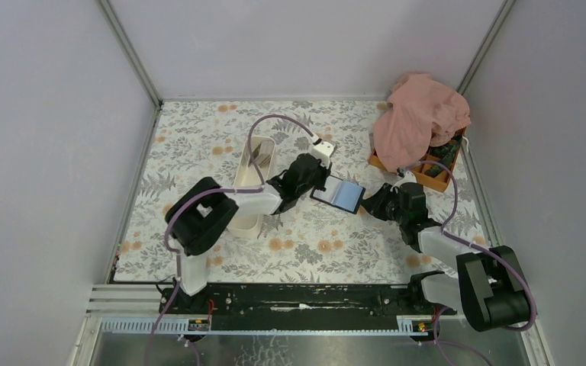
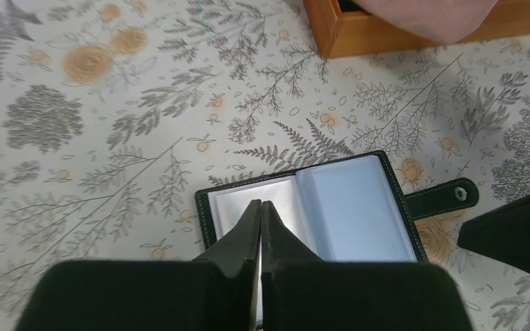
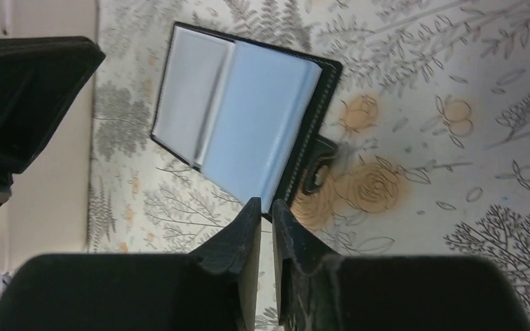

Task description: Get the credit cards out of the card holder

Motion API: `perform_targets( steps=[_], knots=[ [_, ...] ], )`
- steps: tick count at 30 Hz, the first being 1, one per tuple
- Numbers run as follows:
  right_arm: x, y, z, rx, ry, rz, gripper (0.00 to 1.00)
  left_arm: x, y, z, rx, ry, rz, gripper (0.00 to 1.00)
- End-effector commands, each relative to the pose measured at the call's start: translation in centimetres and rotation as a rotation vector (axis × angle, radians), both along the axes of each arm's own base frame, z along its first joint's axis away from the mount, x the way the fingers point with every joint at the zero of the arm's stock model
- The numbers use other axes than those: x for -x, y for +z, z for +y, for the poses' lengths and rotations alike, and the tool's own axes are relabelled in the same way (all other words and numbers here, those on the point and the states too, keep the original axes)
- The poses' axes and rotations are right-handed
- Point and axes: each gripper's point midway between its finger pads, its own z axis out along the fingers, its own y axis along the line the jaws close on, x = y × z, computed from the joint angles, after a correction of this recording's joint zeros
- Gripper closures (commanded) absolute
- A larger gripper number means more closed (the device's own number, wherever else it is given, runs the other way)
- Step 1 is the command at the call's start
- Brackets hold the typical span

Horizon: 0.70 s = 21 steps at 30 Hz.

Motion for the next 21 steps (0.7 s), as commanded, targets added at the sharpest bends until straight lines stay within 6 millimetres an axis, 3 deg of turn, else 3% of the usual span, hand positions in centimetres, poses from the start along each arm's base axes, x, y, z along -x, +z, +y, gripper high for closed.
perform_targets(
  steps=[1,7,12,16,21],
  knots=[
    [-0.3,-0.8,-0.8,0.056,-0.017,0.018,0.81,-2.3,-1.9,-1.6,0.037,-0.009,0.054,1.0],
    [-0.4,-1.3,-0.4,0.051,0.008,0.036,0.81,-6.1,-2.5,-2.3,0.03,0.01,0.041,1.0],
    [-0.3,-1.3,-0.1,0.041,0.023,0.027,0.82,-7.6,-4.9,-2.6,-0.052,0.013,0.083,1.0],
    [-0.2,-1.1,0.1,0.035,0.035,0.02,0.81,-7.2,-5.1,-3.0,-0.054,-0.027,0.091,1.0],
    [-0.2,-0.7,0.0,0.034,0.036,0.008,0.82,-4.2,-6.9,-3.6,-0.04,-0.108,0.24,1.0]
  ],
)
